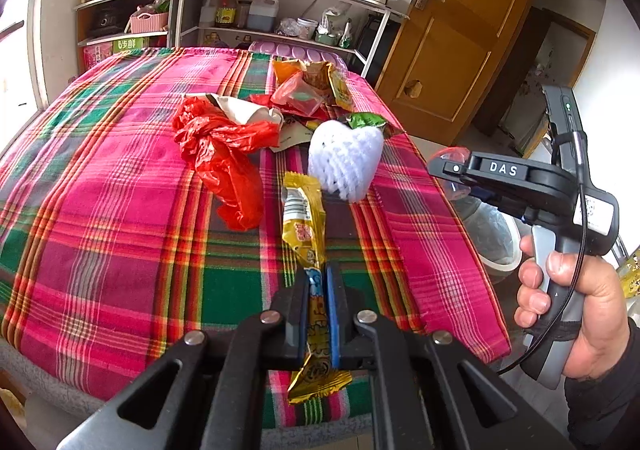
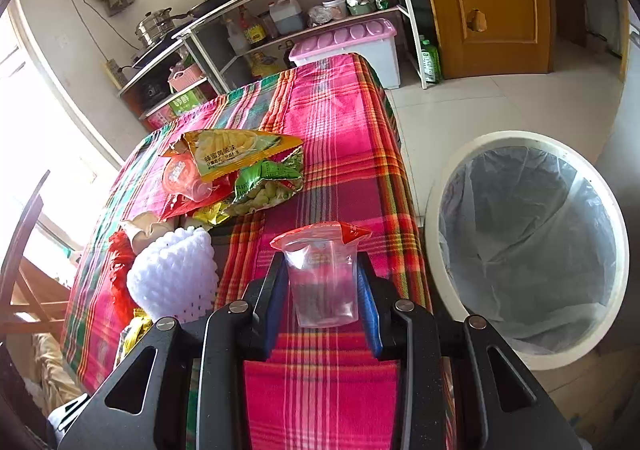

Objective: Collect trash
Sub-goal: 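Carry wrapper and cup over the bin and open both tools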

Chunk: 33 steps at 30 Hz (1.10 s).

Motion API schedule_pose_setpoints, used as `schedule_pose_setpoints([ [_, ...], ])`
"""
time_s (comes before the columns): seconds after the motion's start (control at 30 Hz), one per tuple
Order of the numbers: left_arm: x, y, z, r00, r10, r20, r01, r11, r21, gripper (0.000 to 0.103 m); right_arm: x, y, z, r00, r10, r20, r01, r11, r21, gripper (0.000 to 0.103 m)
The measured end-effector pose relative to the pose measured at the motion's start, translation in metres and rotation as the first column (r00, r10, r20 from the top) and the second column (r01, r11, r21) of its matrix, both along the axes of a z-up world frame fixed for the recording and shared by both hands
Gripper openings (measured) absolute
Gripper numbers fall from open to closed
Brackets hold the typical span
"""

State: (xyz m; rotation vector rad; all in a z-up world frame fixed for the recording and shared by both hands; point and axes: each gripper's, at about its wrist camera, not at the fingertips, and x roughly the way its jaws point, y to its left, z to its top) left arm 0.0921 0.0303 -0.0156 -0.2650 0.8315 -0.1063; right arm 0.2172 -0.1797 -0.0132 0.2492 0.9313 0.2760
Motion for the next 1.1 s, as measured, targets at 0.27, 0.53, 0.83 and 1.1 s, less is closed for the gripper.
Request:
schedule_pose_setpoints([
  [0.27, 0.006, -0.037, 0.029, 0.993, -0.101, 0.068, 0.102, 0.995, 0.002, 0.008, -0.021, -0.053, 0.008, 0.997, -0.082, 0.011, 0.082, 0.997, 0.016, 0.034],
  [0.53, 0.066, -0.101, 0.031, 0.96, -0.271, 0.07, 0.273, 0.962, -0.014, 0.008, -0.023, -0.121, 0.0, 0.983, -0.186, -0.004, 0.186, 0.983, -0.011, 0.034],
  [0.83, 0.14, -0.168, 0.01, 0.924, -0.382, 0.012, 0.382, 0.924, -0.016, 0.008, -0.002, -0.17, -0.027, 0.966, -0.252, -0.059, 0.25, 0.968, -0.031, 0.034],
  [1.1, 0.172, -0.2, -0.011, 0.916, -0.4, -0.042, 0.399, 0.917, -0.031, 0.023, 0.01, -0.183, -0.052, 0.962, -0.253, -0.101, 0.249, 0.967, -0.046, 0.035],
])
